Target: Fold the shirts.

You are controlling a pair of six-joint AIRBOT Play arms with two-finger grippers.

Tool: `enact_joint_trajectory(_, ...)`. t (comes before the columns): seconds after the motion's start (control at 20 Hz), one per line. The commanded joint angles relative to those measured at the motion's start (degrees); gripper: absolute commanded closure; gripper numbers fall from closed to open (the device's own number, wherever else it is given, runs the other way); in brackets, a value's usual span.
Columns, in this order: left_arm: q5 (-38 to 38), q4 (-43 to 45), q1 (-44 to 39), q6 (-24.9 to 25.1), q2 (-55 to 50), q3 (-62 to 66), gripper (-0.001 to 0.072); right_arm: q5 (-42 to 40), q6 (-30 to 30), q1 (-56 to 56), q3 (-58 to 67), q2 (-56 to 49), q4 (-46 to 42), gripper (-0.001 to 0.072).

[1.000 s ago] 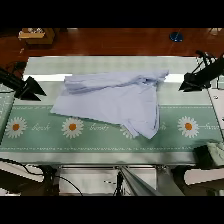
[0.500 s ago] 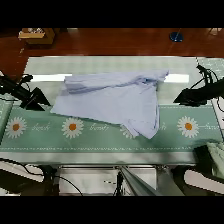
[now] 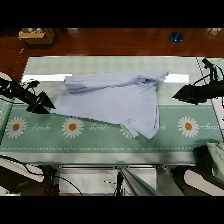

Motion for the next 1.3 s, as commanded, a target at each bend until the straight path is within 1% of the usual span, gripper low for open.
enact_joint_trajectory(0.0, 1.9, -0.3, -0.4, -2.9, -0.3, 0.2, 0.018, 0.5, 0.6, 0.0, 0.0, 3.2, 1.0, 0.0241)
enact_joint_trajectory(0.1, 2.8, 0.0, -1.6, -4.9, -0.3, 0.5, 0.0181, 0.5, 1.2, 0.0, 0.0, 5.6, 1.0, 0.0241)
enact_joint_trajectory(0.15, 3.4, 0.1, -2.3, -6.0, -0.3, 0.7, 0.0206, 0.5, 1.4, 0.0, 0.0, 6.8, 1.0, 0.0241)
enact_joint_trajectory(0.2, 3.9, -0.1, -3.2, -7.0, -0.5, 0.8, 0.0277, 0.4, 1.6, 0.0, 0.0, 8.2, 1.0, 0.0241)
enact_joint_trajectory(0.25, 4.1, 1.6, -4.2, -8.2, -0.5, 1.1, 0.0307, 0.4, 1.9, 0.0, 0.0, 9.4, 1.0, 0.0241)
enact_joint_trajectory(0.35, 4.1, 6.1, -5.5, -10.1, -0.7, 1.6, 0.0487, 0.5, 2.5, 0.0, 0.0, 12.0, 1.0, 0.0241)
enact_joint_trajectory(0.4, 4.0, 6.5, -5.7, -10.1, -0.7, 1.5, 0.0557, 0.5, 3.0, 0.0, 0.0, 13.2, 1.0, 0.0241)
enact_joint_trajectory(0.45, 3.3, 6.5, -5.8, -9.8, -0.9, 1.5, 0.0647, 0.5, 3.1, 0.0, 0.0, 14.3, 0.7, 0.0241)
enact_joint_trajectory(0.5, 2.9, 5.8, -5.9, -8.3, -1.0, 1.5, 0.0683, 0.5, 3.2, -0.2, 0.0, 15.1, -0.3, 0.0241)
enact_joint_trajectory(0.65, 2.3, 4.9, -5.9, -5.9, -0.6, 1.5, 0.0683, 3.6, 3.3, -4.2, -1.1, 14.9, -5.7, 0.0241)
enact_joint_trajectory(0.7, 1.9, 4.9, -5.9, -4.5, -0.5, 1.5, 0.0683, 4.5, 3.5, -6.5, -3.3, 14.9, -5.5, 0.0241)
enact_joint_trajectory(0.8, 1.6, 4.9, -5.9, -3.7, -0.4, 1.6, 0.0683, 4.5, 3.5, -9.2, -9.9, 15.2, -1.1, 0.0241)
enact_joint_trajectory(0.95, 0.7, 4.8, -5.8, -2.4, -0.3, 1.6, 0.0683, 6.0, 2.4, -9.2, -21.3, 15.5, -0.8, 0.0241)
enact_joint_trajectory(1.0, 0.5, 4.8, -5.7, -2.4, -0.2, 1.6, 0.0683, 5.3, 2.3, -9.2, -25.2, 15.6, -0.5, 0.0226)
enact_joint_trajectory(1.1, 0.4, 4.8, -5.7, -2.5, 0.0, 1.6, 0.0683, 3.7, 1.5, -9.2, -31.0, 15.6, 2.2, 0.0225)
enact_joint_trajectory(1.15, 0.2, 4.8, -5.7, -2.5, 0.1, 1.6, 0.0683, 2.9, 0.8, -9.2, -32.9, 15.6, 3.9, 0.0225)
enact_joint_trajectory(1.25, -0.3, 4.8, -5.7, -2.5, 0.3, 1.7, 0.0683, -0.1, 0.7, -9.2, -35.5, 15.6, 4.2, 0.0225)
